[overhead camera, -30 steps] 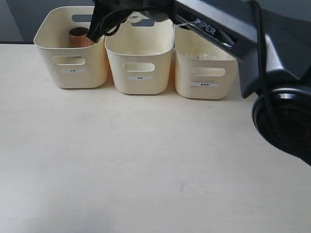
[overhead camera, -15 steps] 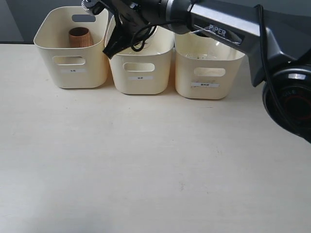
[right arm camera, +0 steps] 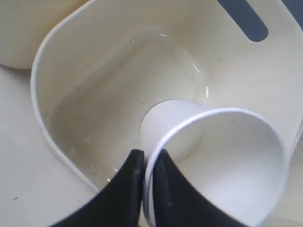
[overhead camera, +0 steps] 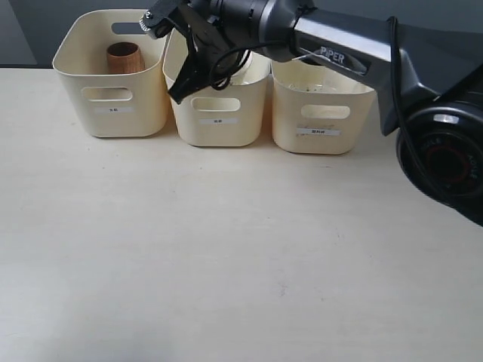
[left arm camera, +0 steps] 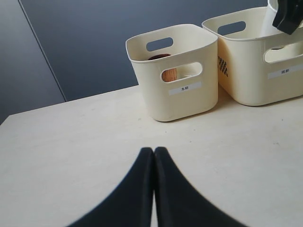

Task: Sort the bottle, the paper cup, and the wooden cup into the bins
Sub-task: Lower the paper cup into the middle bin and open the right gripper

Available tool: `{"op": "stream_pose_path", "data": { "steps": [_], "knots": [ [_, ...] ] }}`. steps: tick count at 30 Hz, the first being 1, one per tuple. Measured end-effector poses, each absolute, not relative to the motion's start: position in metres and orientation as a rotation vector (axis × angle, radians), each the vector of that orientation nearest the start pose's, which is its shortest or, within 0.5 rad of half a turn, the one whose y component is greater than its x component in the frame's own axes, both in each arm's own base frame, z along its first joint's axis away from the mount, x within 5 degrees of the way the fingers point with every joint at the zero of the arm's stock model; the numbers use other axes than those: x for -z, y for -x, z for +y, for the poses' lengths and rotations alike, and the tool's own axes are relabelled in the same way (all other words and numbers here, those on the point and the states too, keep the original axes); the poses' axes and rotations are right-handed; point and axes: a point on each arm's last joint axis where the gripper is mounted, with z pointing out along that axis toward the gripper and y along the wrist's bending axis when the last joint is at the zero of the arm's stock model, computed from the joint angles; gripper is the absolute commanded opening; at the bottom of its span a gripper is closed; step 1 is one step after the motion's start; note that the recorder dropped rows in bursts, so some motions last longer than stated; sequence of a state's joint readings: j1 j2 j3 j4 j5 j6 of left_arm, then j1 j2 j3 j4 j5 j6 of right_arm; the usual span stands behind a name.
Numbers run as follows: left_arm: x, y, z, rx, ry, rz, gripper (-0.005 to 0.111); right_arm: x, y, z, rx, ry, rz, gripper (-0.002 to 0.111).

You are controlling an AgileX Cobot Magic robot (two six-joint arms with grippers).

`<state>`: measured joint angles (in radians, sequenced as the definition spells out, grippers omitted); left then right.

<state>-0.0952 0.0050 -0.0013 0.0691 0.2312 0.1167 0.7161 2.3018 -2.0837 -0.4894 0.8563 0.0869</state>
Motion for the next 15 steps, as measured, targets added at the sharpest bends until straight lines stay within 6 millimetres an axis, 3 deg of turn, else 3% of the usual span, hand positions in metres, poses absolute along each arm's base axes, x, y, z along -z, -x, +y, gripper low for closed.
{"op": "stream_pose_path", "data": {
  "steps": [3, 15],
  "knots": [
    [-0.192, -0.056, -0.004, -0.079, -0.227, 1.703, 0.000, -0.222, -0.415, 0.317, 0.255, 1.001, 2.222, 0.024],
    [-0.192, -0.056, -0.004, -0.079, -0.227, 1.703, 0.000, -0.214, -0.417, 0.318, 0.273, 1.015, 2.220, 0.024]
  ]
}}
